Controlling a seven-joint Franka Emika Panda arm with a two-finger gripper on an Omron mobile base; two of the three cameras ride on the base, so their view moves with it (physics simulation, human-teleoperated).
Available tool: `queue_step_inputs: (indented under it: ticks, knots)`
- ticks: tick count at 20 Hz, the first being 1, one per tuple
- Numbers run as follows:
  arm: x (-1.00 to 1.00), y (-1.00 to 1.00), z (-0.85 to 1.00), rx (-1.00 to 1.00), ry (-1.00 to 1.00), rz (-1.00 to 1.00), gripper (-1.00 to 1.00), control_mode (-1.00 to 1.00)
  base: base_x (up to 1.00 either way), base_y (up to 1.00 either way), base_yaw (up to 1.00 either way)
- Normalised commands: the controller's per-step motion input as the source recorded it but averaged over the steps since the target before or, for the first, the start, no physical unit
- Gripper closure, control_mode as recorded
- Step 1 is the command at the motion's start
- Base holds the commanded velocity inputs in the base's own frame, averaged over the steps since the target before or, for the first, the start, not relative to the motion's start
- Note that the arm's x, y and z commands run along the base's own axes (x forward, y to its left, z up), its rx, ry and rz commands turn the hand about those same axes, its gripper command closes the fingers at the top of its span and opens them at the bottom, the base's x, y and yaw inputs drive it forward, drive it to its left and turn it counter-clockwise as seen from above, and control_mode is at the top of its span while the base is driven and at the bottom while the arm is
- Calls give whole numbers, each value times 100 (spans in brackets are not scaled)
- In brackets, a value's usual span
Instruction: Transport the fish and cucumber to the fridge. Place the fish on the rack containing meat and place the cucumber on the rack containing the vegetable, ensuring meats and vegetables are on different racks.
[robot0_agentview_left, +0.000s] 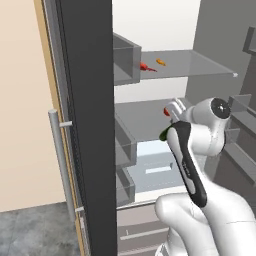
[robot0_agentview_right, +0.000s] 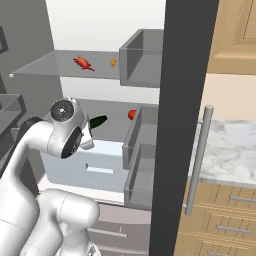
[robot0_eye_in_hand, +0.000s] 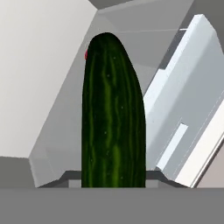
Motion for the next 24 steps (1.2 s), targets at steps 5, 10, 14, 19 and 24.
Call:
queue_step_inputs:
  ticks: [5, 10, 14, 19, 24]
  knots:
    - [99, -6, -48, 0, 16, 0, 100, -100, 0, 0, 0]
    - [80, -5, -31, 0, 9, 0, 100, -100, 0, 0, 0]
    - [82, 0, -31, 0, 6, 0, 100, -100, 0, 0, 0]
    - [73, 0, -39, 0, 3, 0, 100, -100, 0, 0, 0]
    - [72, -1, -53, 0, 9, 0, 100, -100, 0, 0, 0]
